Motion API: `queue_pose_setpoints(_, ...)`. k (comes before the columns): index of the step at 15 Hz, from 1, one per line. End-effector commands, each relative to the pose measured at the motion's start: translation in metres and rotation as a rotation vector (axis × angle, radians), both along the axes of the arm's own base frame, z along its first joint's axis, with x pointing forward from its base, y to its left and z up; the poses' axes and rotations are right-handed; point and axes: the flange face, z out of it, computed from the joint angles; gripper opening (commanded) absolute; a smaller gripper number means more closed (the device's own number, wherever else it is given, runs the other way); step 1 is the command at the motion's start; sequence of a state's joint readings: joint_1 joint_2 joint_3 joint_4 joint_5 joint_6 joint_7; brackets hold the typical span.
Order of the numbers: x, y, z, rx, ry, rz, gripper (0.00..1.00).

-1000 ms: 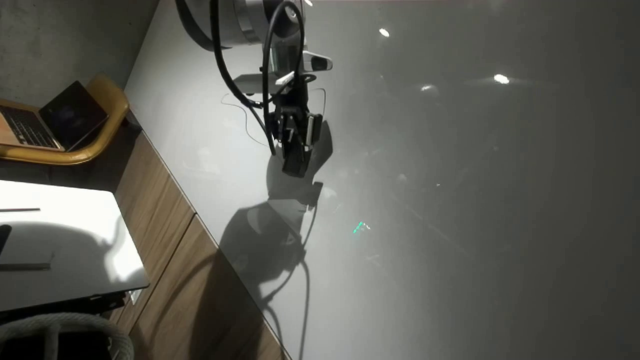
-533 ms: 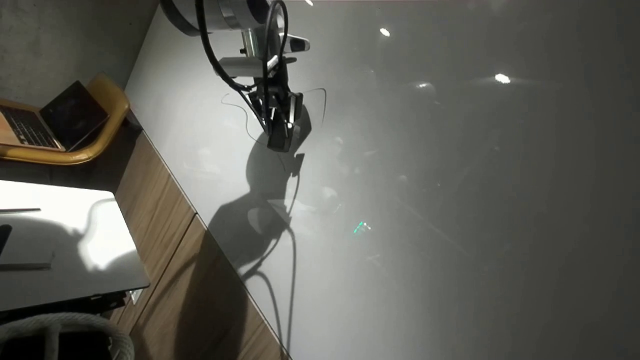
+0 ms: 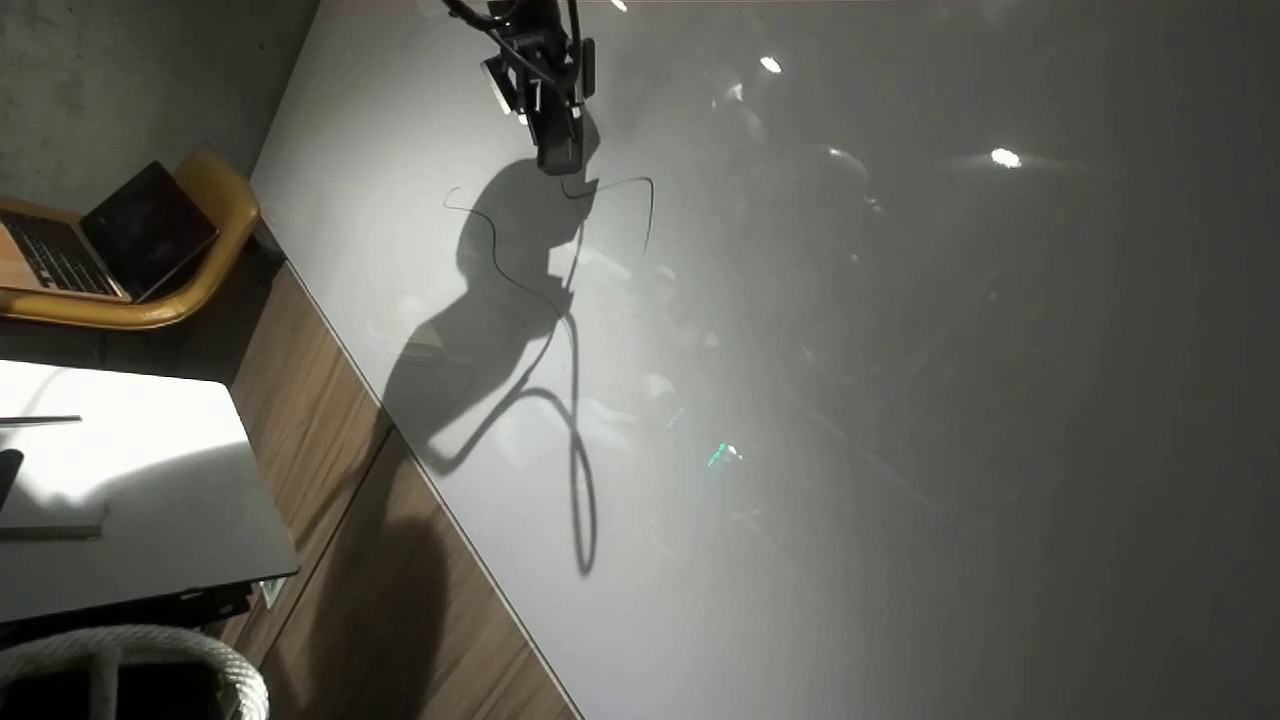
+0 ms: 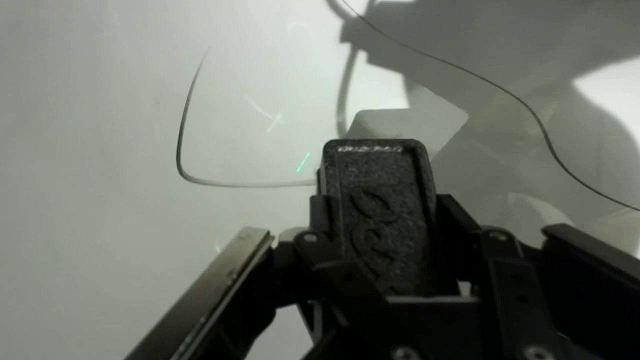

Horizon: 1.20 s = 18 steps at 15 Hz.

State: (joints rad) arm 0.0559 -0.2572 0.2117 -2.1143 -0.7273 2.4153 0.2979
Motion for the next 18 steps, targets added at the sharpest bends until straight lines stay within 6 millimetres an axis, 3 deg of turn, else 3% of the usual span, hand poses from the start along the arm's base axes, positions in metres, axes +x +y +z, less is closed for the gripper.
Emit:
queue_pose_setpoints(1,0.032,-0.013,-0.015,-0.04,0.011,-0.01,0.3)
queue_pose_setpoints(5,0.078,-0.05,-0.063,-0.023,0.117,-0.071,0.3)
queue_pose_setpoints(8,0.097,-0.054,-0.082,-0.008,0.163,-0.096,0.3)
queue_pose_setpoints(13,0.107,-0.018,-0.074,-0.004,0.185,-0.091,0.3)
queue_pose_setpoints(18,0.116,0.035,-0.076,-0.019,0.212,-0.066,0.3)
